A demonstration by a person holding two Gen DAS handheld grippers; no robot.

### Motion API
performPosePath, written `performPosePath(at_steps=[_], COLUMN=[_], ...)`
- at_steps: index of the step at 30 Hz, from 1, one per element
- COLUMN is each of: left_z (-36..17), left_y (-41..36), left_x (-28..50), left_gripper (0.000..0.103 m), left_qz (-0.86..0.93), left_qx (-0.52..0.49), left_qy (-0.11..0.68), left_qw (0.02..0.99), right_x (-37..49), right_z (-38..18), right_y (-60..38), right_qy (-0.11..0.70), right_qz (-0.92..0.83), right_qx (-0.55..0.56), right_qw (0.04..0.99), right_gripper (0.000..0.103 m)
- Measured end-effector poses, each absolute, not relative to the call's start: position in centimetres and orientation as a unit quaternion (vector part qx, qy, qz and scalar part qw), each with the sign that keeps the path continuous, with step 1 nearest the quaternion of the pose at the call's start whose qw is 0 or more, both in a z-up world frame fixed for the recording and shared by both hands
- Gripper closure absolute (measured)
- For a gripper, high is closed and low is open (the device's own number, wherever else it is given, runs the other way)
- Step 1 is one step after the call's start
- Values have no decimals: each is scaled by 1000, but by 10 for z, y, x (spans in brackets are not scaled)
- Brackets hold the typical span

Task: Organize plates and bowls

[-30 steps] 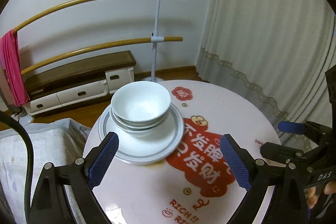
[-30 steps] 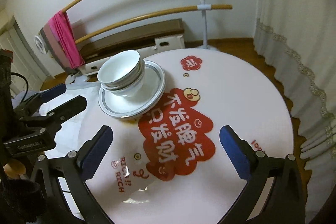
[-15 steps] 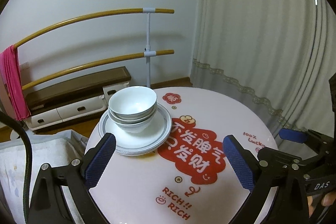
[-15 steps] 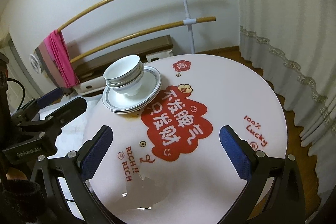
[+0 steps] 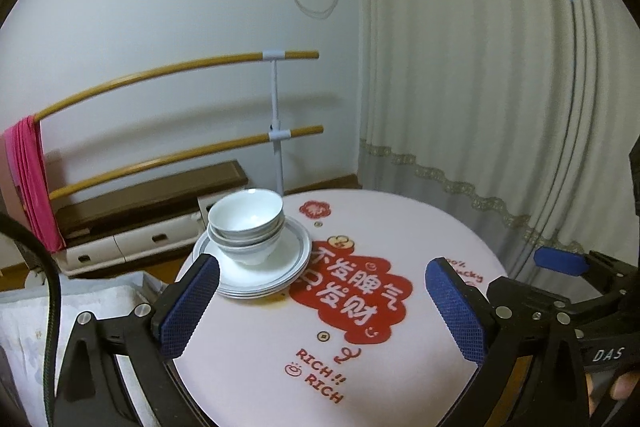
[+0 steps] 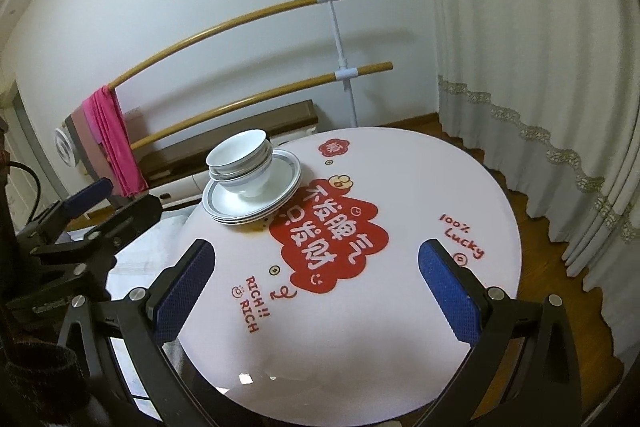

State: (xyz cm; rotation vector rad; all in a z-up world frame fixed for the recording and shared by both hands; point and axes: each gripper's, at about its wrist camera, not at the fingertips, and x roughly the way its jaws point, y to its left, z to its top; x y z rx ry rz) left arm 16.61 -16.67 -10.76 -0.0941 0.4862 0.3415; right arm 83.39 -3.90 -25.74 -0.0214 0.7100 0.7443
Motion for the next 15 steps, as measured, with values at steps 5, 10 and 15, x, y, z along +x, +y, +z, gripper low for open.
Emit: performPosePath(at_steps=[5, 10, 15], left_z=[-111, -117, -122], left_y=[-183, -188, -191], left_x=[153, 146, 137], left_gripper=[1, 1, 1], left_qz=[155, 150, 151], left_qx=[-44, -42, -37], left_qy=[212, 199, 181], left_qw=[964, 968, 971], right_x=[823, 811, 799], right_z=[-252, -247, -245], right_y=[-58, -72, -78], right_qy=[317, 290, 281], right_qz=[346, 326, 327], right_qx=[-2, -1, 2], right_qw=[883, 900, 902], right_gripper=[0, 0, 0])
